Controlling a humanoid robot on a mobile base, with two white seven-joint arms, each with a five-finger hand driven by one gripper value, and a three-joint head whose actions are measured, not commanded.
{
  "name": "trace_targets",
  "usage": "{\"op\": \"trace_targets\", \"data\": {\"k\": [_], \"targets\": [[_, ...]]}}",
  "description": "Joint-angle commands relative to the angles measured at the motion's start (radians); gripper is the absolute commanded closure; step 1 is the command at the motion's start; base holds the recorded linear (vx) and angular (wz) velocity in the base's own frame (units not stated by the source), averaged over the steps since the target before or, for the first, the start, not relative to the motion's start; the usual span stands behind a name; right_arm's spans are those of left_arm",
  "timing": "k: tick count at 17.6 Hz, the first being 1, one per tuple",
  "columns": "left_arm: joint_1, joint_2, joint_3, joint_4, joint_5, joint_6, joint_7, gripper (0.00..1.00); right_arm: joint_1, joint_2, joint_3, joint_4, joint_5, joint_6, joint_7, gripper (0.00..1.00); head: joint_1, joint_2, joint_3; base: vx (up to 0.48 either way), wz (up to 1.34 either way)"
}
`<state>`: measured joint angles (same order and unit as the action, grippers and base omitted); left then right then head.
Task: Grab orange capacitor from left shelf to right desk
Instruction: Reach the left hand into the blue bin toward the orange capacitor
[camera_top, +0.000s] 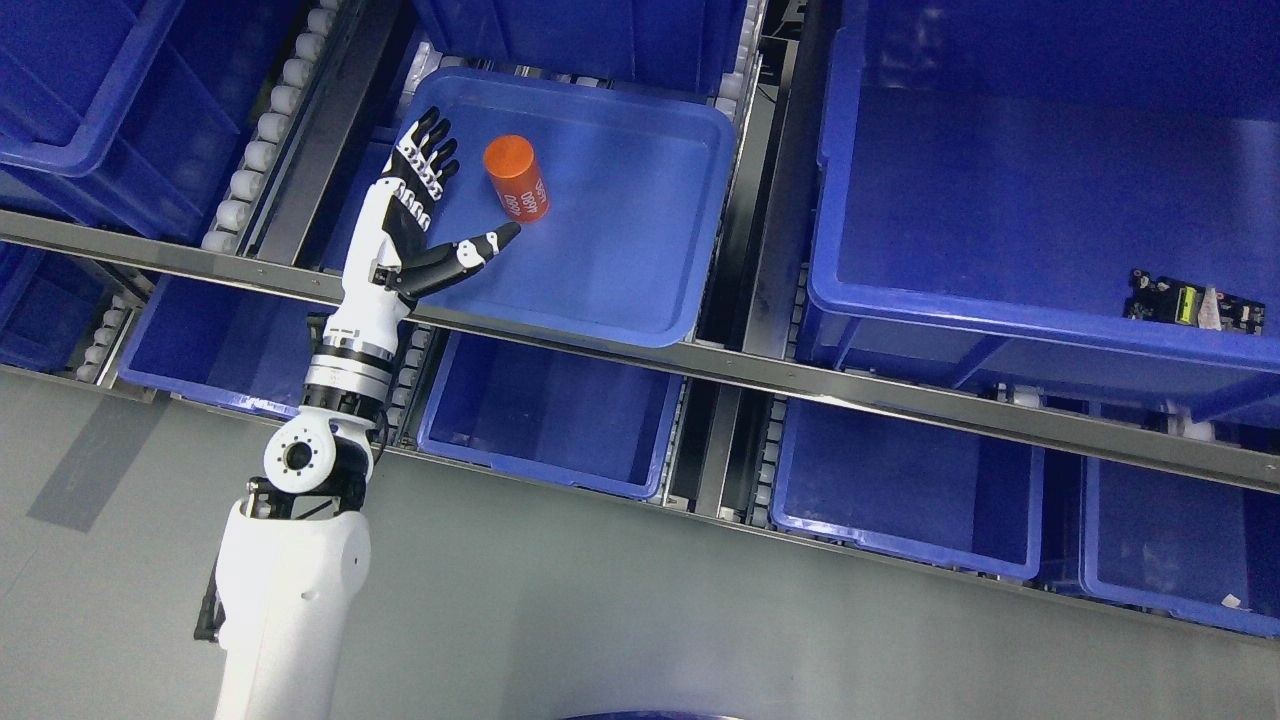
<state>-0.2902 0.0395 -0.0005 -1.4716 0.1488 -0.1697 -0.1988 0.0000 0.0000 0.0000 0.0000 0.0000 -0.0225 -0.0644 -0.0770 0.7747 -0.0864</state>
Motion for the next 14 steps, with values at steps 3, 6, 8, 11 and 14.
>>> {"op": "trace_targets", "data": {"k": [3,6,8,11,14], "targets": [[-0.139,0.062,0.036,0.27,-0.035,-0.004,-0.074,0.01,0.023,-0.018,-0.011,-0.017,0.006,-0.001,0.0,0.0,0.0,0.0,0.0,0.0,0.0],[-0.173,0.043,0.011,0.307,-0.06,-0.002,-0.12,0.01,0.023,-0.018,-0.011,-0.017,0.006,-0.001,0.0,0.0,0.0,0.0,0.0,0.0,0.0],[-0.196,0.042,-0.021,0.341,-0.067,-0.004,-0.133,0.01,0.023,-0.018,-0.011,-0.017,0.006,-0.001,0.0,0.0,0.0,0.0,0.0,0.0,0.0],[-0.234,0.04,-0.039,0.379,-0.067,-0.004,-0.136,0.01,0.023,-0.018,-0.011,-0.017,0.006,-0.001,0.0,0.0,0.0,0.0,0.0,0.0,0.0],[-0.253,0.03,-0.084,0.415,-0.067,-0.002,-0.136,0.01,0.023,-0.018,-0.011,-0.017,0.006,-0.001,0.0,0.0,0.0,0.0,0.0,0.0,0.0]]}}
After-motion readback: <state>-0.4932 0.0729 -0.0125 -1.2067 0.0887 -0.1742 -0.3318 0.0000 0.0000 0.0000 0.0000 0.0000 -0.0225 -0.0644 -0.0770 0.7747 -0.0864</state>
